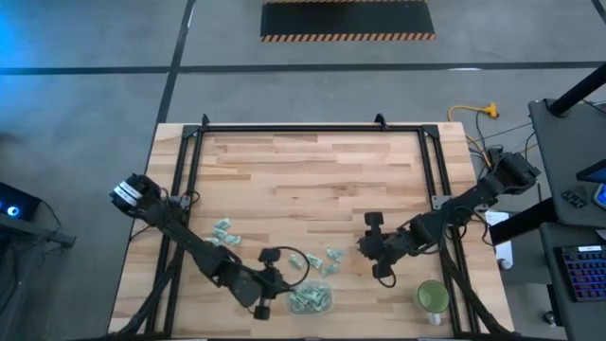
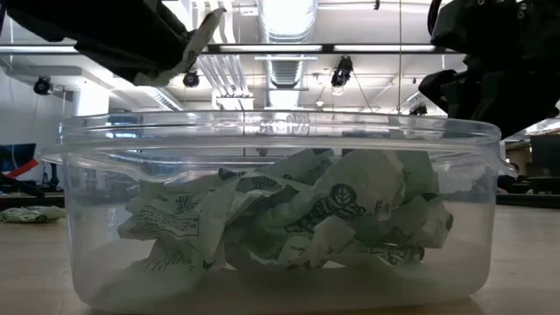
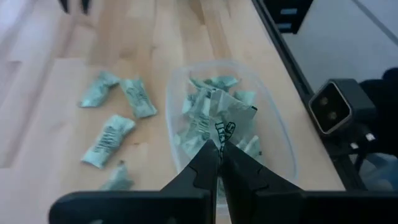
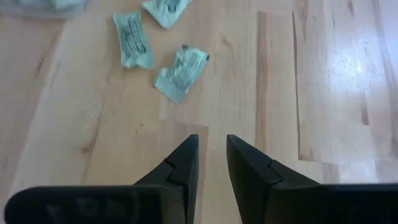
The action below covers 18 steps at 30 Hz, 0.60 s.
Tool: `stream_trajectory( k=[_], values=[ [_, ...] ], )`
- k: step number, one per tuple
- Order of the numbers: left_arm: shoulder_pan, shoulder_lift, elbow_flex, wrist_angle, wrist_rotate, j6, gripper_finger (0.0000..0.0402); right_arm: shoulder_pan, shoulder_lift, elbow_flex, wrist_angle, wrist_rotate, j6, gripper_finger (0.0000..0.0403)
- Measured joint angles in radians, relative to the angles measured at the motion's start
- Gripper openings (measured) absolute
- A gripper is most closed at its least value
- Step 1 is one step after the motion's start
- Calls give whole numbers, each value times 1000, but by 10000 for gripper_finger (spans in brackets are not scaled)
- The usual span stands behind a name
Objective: Pick and place Stevia / Truvia into bins
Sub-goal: Put the stevia packet into the transparent container
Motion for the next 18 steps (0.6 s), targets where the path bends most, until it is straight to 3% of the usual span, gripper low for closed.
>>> stream_trajectory(
  k=[5,14,18],
  values=[
    [11,58,0,48,29,7,13,-4,0,0,56,0,-1,77],
    [16,81,6,64,30,26,118,-4,5,-6,83,0,0,108],
    [17,35,9,0,27,23,150,-8,12,-43,187,-7,-3,118]
  ],
)
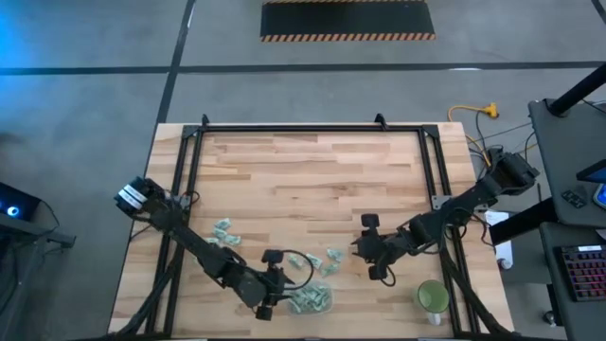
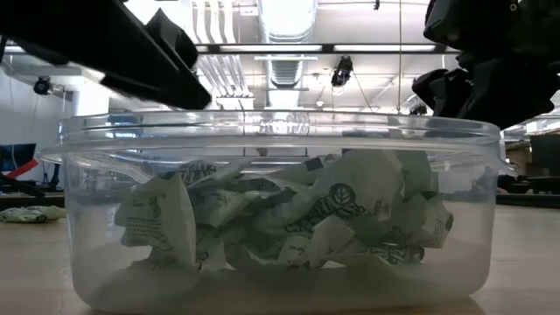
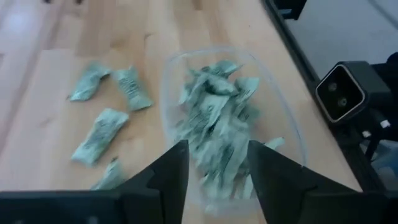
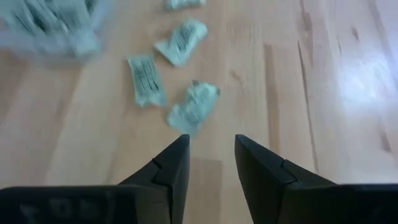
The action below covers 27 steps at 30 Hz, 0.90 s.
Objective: Pick and place Stevia / Truvia into bins
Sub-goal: Put the stevia packet into the transparent container
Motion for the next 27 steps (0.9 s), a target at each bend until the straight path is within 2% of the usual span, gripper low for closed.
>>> stream_trajectory(
  k=[6,9,15,19,27],
  values=[
    [0,-116,2,-264,-23,-219,157,-42,1,-93,217,-79,-30,127],
    [-14,-156,0,-419,-64,-351,157,-62,11,-120,325,-85,-35,129],
    [-37,-166,-3,-673,-96,-570,157,-101,128,-121,441,-153,-82,127],
    [-41,-166,-14,-746,-101,-650,157,-123,216,-85,440,-164,-98,125],
    [-43,-164,-32,-779,-103,-655,157,-156,307,-49,434,-260,-97,128]
  ],
)
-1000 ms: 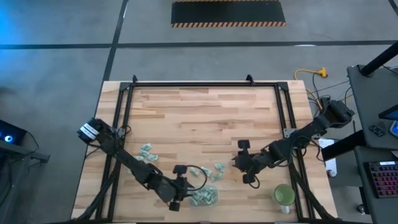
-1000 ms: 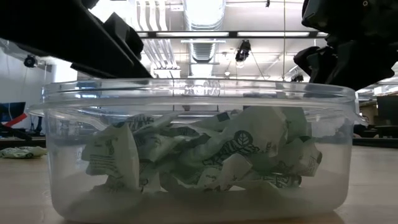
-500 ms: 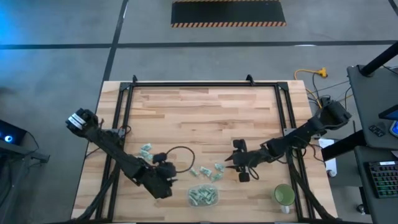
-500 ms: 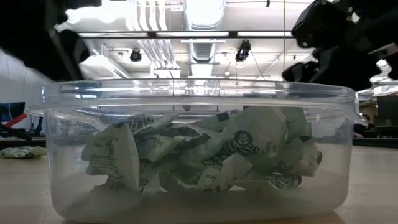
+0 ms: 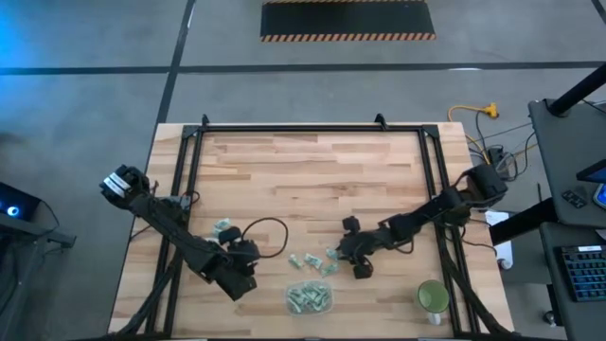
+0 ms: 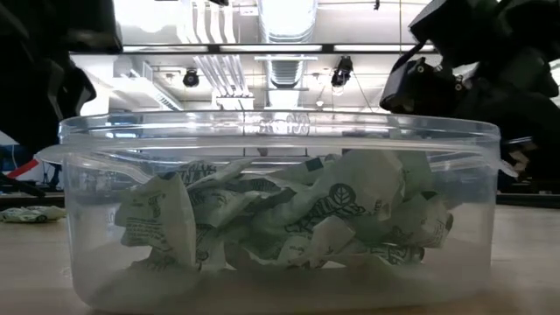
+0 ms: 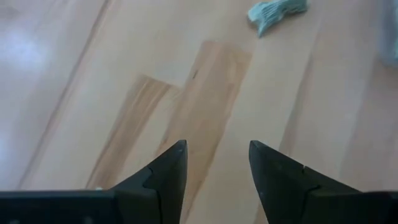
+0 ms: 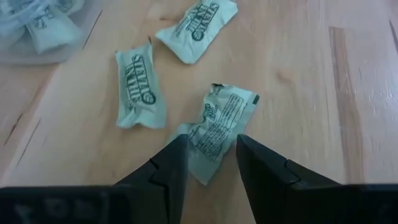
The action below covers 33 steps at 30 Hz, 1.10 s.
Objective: Pick and place Stevia / Truvia into bins
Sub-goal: Put the stevia packet into the transparent container
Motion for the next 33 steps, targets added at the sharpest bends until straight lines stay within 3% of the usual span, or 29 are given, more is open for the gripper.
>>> stream_trajectory(
  k=[4,12,23,28,33],
  values=[
    [-1,0,-1,-16,-4,-1,157,-4,2,2,-5,0,-2,106],
    [-1,0,-3,-61,-34,-2,157,-6,-24,0,-42,0,-38,14],
    [-1,0,-17,-119,-84,-53,157,26,-177,0,13,13,-31,9],
    [0,0,-30,-117,-97,-54,157,68,-150,4,201,-63,-68,9],
    [0,1,-39,-117,-106,-59,157,84,-85,66,215,-141,-107,9]
  ],
)
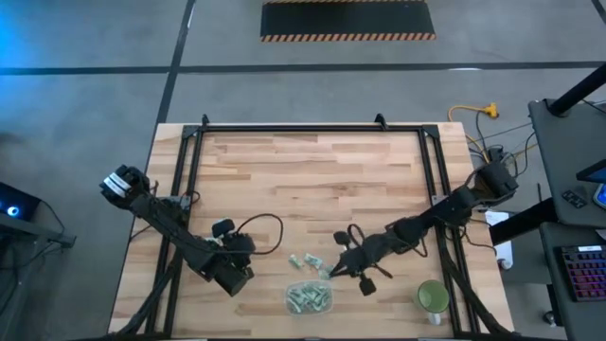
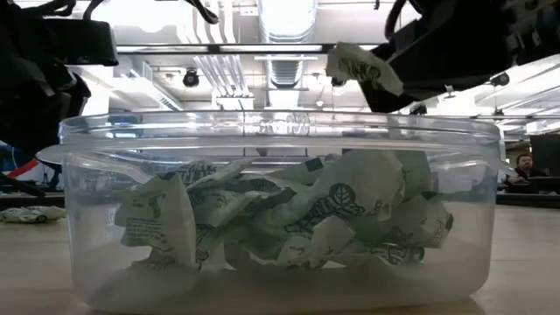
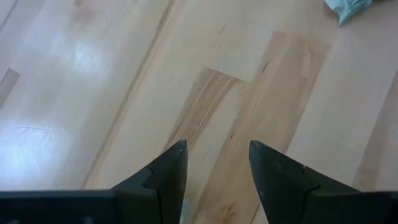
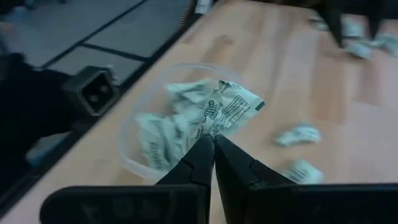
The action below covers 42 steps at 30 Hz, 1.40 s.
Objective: Pick and place Stevia / Truvia into bins
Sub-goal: Put the stevia packet into the transparent container
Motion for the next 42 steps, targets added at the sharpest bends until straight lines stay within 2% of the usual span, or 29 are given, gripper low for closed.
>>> stream_trajectory(
  k=[4,7,11,15,18,24,30,34,42],
  values=[
    [0,0,-13,-4,-1,-3,157,1,77,69,-15,-80,-10,9],
    [0,0,-21,-18,-2,-20,157,1,120,116,-72,-98,-15,9],
    [0,0,-32,-20,-2,-26,157,1,145,157,-124,-99,-17,9],
    [0,0,-33,-20,-2,-39,157,5,144,169,-147,-156,-29,11],
    [0,1,-34,-32,-1,-47,157,13,143,169,-140,-166,-40,28],
    [0,1,-35,-46,5,-58,157,11,142,168,-135,-165,-28,94],
    [0,4,-43,-166,71,-178,157,12,123,177,-150,-165,-34,141],
    [-3,13,-87,-164,91,-200,157,12,88,177,-206,-162,-30,151],
    [-4,8,-173,-38,104,-198,157,12,22,176,-311,-162,-10,152]
  ],
)
